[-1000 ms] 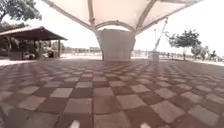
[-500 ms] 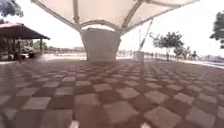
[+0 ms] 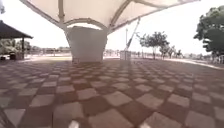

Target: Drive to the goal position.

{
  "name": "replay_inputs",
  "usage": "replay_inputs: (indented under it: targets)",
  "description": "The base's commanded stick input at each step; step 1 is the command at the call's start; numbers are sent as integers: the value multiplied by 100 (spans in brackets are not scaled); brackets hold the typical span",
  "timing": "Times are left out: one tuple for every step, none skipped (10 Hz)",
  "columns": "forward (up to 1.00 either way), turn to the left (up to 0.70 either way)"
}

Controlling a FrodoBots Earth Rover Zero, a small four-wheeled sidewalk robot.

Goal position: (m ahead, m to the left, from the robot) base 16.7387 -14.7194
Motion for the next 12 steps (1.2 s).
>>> replay_inputs:
  targets:
    - [51,-50]
    - [52,-17]
    - [54,0]
    - [55,0]
    - [55,0]
    - [55,0]
    - [55,0]
    - [54,0]
    - [52,0]
    - [-6,0]
    - [-3,0]
    - [0,0]
